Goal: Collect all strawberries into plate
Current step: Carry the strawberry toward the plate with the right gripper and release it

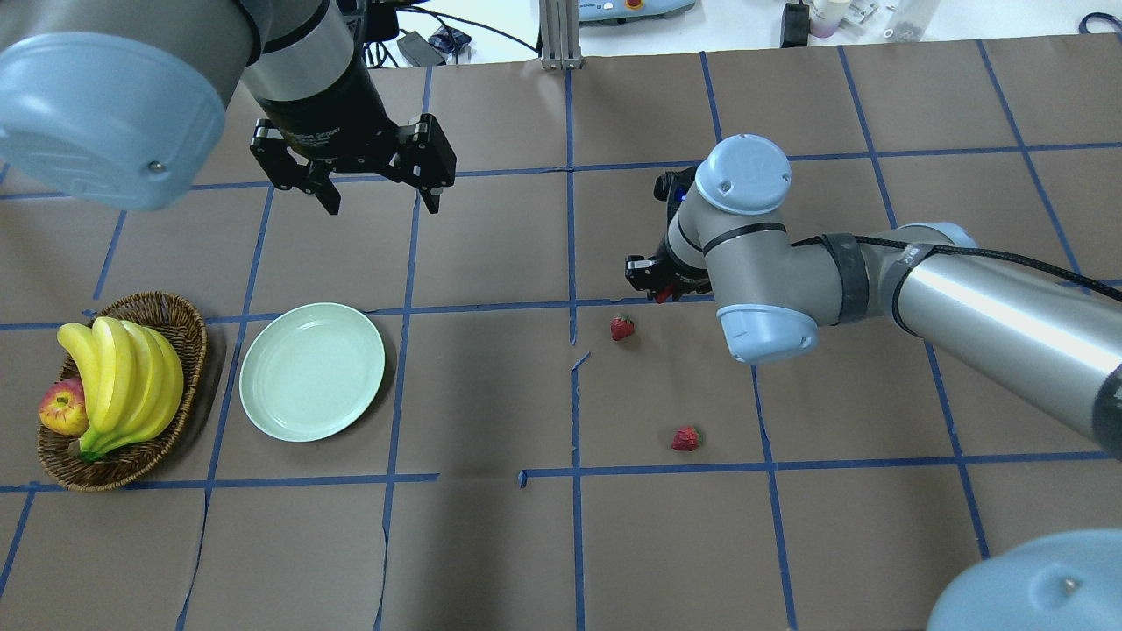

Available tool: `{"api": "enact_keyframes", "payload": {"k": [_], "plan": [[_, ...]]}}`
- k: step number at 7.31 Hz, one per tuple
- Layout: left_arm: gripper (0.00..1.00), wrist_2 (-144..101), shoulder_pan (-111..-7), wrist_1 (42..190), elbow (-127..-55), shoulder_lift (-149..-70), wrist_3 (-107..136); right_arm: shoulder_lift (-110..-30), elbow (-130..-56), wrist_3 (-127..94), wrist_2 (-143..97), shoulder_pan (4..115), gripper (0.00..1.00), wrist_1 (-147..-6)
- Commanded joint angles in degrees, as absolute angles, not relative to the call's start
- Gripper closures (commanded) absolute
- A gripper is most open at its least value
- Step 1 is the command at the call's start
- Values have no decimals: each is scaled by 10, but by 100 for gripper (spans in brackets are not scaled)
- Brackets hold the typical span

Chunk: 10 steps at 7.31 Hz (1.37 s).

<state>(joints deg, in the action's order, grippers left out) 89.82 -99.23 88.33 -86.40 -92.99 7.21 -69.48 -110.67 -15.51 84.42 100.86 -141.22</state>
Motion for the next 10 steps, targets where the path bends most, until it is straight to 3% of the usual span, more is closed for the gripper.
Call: {"api": "enact_keyframes", "payload": {"k": [1,4,5,6,10], "plan": [[0,898,-992,883,-864,-929,69,-694,-1048,-267,840,1101,100,-1349],[0,898,-992,883,-865,-928,72,-639,-1060,-330,838,1189,100,-1351],[0,898,-992,883,-865,-928,74,-631,-1060,-329,806,1189,87,-1354],[0,898,-992,883,-868,-928,74,-628,-1055,-329,788,1189,1,-1355],[0,898,-992,883,-870,-925,70,-649,-1052,-274,857,1134,0,-1348]]}}
